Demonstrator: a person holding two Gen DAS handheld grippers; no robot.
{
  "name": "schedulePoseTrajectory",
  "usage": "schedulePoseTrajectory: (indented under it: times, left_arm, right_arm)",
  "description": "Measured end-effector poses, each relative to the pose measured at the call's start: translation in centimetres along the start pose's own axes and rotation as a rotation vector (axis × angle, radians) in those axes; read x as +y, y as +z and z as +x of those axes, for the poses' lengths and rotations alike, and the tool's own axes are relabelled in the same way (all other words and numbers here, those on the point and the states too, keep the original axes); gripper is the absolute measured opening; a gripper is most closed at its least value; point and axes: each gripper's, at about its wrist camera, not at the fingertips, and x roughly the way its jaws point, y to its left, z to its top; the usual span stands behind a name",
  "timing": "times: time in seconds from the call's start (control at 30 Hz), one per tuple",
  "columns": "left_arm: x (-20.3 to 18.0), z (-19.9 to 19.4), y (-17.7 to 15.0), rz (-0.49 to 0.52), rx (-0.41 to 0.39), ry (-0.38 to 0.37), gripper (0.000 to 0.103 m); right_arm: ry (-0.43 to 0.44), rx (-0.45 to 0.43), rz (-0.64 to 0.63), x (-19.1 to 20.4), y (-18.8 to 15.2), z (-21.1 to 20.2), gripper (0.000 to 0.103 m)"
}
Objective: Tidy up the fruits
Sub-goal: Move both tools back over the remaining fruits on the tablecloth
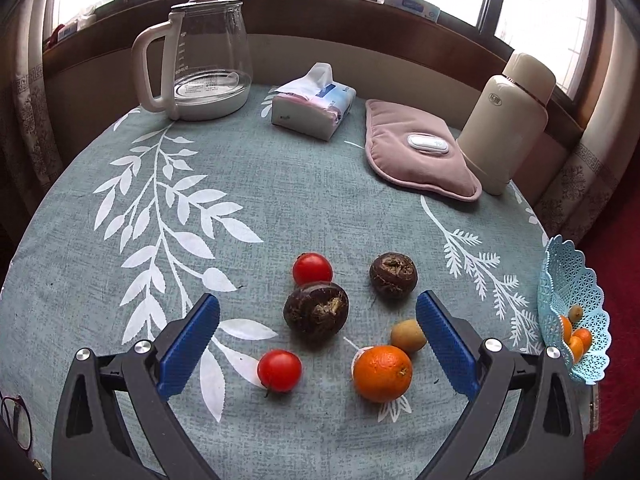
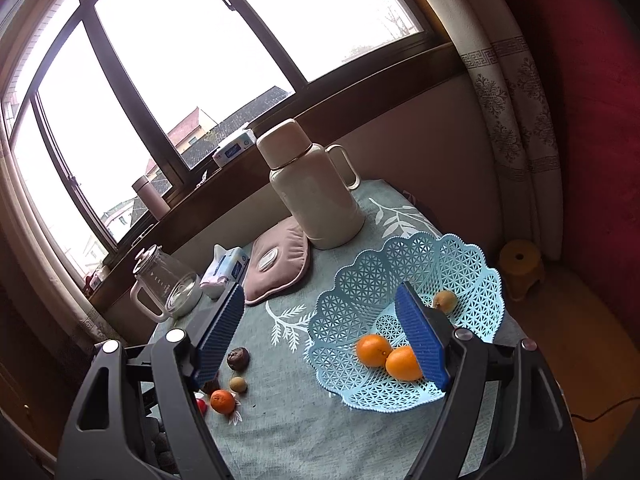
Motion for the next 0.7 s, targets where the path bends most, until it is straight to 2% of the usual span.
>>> schedulePoseTrajectory:
  times: [0.5, 0.7]
  left_arm:
    - [0.2, 2.9, -0.9, 0.021, 0.05, 0.039, 0.097]
    - [-0.2, 3.9, -1.0, 0.025, 0.081, 0.025, 0.075]
  right_arm:
    - [0.009, 0.045, -0.048, 1.4, -1.1, 1.4, 0.079]
    - [0.009, 0.057, -0.062, 1.8, -1.5, 1.7, 0.079]
